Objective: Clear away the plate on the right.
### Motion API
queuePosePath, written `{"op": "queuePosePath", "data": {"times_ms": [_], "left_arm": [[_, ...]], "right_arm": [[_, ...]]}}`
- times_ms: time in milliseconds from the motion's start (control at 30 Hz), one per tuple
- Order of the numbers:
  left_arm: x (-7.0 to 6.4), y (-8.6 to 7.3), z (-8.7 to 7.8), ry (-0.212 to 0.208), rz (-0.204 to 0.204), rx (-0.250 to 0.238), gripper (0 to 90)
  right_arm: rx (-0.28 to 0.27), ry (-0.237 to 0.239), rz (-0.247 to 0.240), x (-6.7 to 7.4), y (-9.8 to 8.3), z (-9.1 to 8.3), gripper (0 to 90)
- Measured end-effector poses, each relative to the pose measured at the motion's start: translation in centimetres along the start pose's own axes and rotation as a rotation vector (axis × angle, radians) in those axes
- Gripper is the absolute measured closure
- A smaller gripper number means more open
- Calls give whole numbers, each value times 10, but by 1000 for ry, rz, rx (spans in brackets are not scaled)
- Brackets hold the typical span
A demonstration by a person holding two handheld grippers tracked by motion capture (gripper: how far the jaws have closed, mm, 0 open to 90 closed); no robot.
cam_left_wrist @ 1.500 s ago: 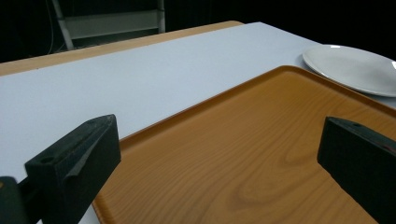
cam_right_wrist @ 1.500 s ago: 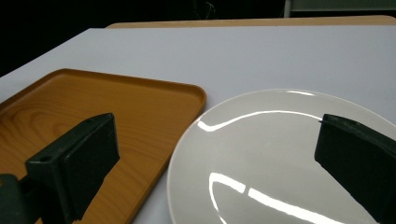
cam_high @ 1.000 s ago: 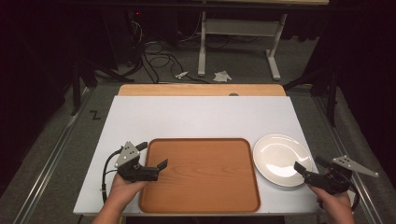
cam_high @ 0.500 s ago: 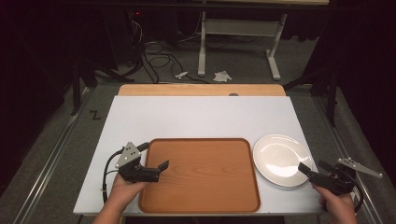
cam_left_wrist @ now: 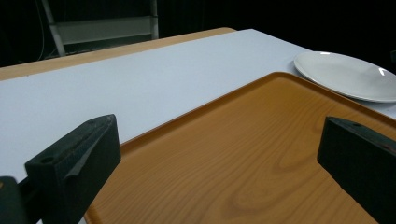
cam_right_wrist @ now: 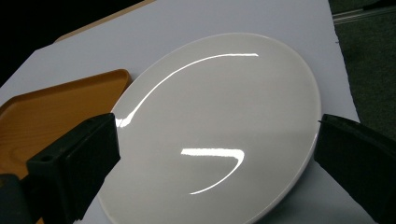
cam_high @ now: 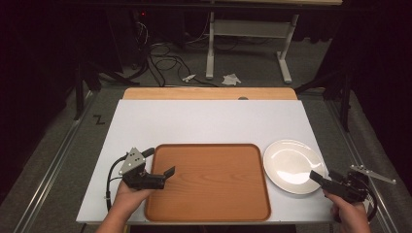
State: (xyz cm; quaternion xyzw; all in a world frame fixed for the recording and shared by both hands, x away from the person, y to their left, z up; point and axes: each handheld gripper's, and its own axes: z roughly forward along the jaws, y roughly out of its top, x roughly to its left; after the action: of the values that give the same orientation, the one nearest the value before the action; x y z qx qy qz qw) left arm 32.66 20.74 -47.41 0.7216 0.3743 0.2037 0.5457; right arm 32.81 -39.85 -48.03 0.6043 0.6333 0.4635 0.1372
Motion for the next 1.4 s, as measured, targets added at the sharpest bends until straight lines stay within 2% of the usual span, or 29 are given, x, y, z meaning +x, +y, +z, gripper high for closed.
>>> {"op": "queuePosePath", "data": {"times_ms": [233, 400, 500, 600, 933, 1400], "left_arm": [[-1, 0, -1, -1, -1, -4, 2], [-1, 0, -2, -5, 1, -7, 2], [0, 1, -2, -5, 3, -9, 2], [-1, 1, -3, -7, 8, -11, 2], [-2, 1, -2, -11, 11, -5, 2], [-1, 1, -1, -15, 12, -6, 2]], "right_arm": [[5, 10, 15, 1, -1, 0, 14], [18, 18, 57, -1, -3, 0, 39], [17, 13, 65, -1, -3, -1, 49], [7, 12, 103, -3, -4, -3, 69], [27, 16, 159, -8, -6, -1, 139], [37, 21, 157, -14, -9, 0, 148]]}}
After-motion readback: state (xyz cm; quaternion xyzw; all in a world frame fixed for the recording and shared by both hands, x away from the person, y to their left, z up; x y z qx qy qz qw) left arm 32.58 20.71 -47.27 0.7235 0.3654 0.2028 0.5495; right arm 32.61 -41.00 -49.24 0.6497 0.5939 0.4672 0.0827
